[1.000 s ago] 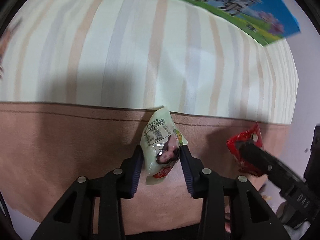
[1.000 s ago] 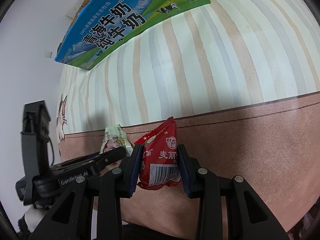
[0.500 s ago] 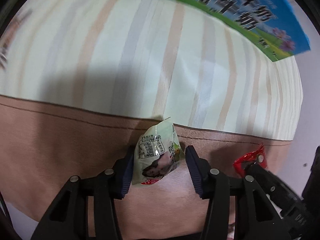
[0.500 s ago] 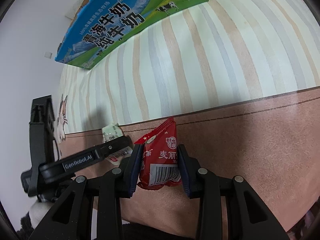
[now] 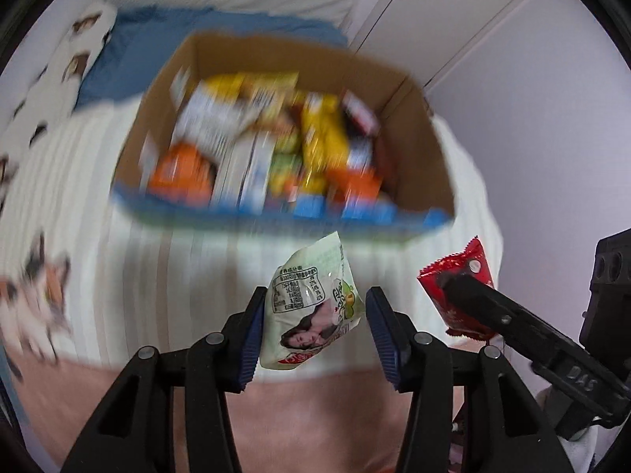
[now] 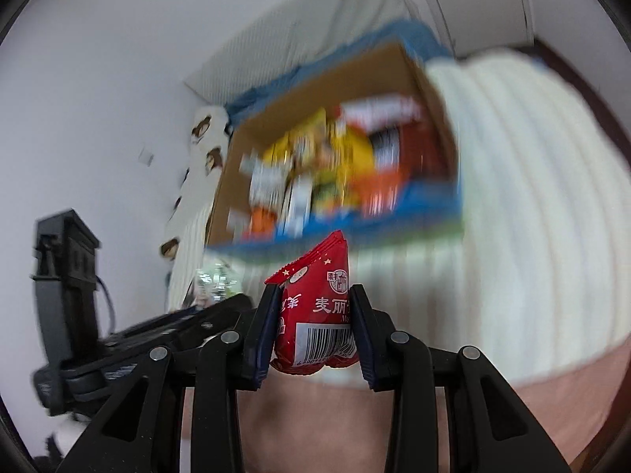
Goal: Organize snacks
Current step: 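Carry both snacks into the cardboard box and open both tools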
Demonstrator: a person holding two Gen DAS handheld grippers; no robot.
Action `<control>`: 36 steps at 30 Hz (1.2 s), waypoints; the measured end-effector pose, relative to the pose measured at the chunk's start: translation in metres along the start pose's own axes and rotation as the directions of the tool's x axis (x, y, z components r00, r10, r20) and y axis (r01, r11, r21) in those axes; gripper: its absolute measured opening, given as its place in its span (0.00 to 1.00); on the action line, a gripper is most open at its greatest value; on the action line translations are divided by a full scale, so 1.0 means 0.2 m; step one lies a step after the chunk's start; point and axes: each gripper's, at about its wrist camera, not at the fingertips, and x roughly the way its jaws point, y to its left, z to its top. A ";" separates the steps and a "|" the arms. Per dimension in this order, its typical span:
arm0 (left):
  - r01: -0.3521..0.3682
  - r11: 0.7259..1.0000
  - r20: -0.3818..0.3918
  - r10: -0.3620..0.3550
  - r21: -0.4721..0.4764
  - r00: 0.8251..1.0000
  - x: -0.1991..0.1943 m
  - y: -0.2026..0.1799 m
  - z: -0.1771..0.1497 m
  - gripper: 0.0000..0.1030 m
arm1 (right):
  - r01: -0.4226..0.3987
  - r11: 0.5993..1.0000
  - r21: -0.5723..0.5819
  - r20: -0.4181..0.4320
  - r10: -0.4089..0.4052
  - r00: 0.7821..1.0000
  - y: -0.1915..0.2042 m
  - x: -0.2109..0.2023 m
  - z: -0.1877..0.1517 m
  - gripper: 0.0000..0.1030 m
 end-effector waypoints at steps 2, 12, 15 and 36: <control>-0.015 0.999 0.018 0.015 0.029 1.000 0.01 -0.03 0.15 0.46 | 0.044 0.999 -0.023 0.023 -0.043 0.999 0.00 0.01 0.16 0.37; -0.066 0.998 -0.182 0.067 0.015 0.981 0.43 0.03 0.46 0.49 | 0.186 0.982 -0.010 -0.116 -0.186 0.976 -0.12 0.32 0.47 0.81; -0.109 0.994 -0.168 0.112 0.024 0.979 0.44 0.05 0.47 0.73 | 0.221 0.975 -0.029 -0.122 -0.223 0.967 -0.12 0.36 0.48 0.89; -0.242 0.970 0.098 0.238 0.026 0.966 0.13 0.10 0.28 0.94 | 0.349 0.933 -0.089 -0.067 -0.355 0.932 0.00 0.25 0.40 0.97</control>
